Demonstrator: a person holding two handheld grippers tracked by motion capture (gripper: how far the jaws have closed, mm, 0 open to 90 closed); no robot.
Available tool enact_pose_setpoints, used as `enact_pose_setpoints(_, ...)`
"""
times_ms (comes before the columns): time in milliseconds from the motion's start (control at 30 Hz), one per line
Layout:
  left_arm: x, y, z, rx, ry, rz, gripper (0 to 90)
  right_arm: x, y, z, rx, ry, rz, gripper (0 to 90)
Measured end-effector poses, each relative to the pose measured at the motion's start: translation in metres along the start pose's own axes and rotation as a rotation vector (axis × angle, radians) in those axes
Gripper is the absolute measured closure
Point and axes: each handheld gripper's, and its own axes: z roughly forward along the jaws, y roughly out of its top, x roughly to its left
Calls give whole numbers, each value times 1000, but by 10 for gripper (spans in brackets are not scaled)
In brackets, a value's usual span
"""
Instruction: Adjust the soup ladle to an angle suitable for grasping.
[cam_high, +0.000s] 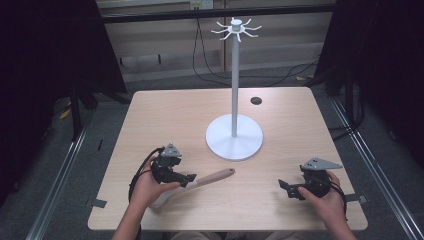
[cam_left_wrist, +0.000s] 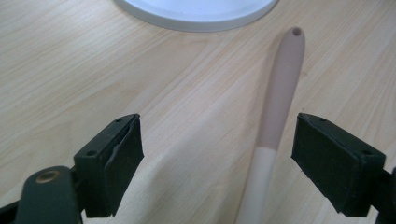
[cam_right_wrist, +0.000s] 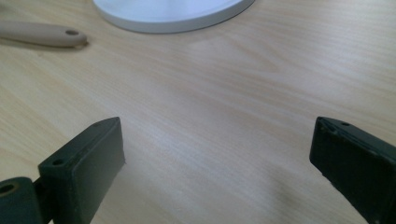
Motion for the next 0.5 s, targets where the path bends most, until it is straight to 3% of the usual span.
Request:
enact_pose_setpoints(167,-8,4,4,9,-45,26,264,2,-2,1,3,15,15,25)
enact_pose_setpoints(367,-24,10,11,26,-107,68,551,3,-3,2,3,16,5,28)
enact_pose_setpoints(433,-31,13,16,44,-160,94,633,3,-6,1,11,25,12,28)
enact_pose_setpoints(500,-33,13,18,40,-168,101,710,3,-6,1,9,24,10,29)
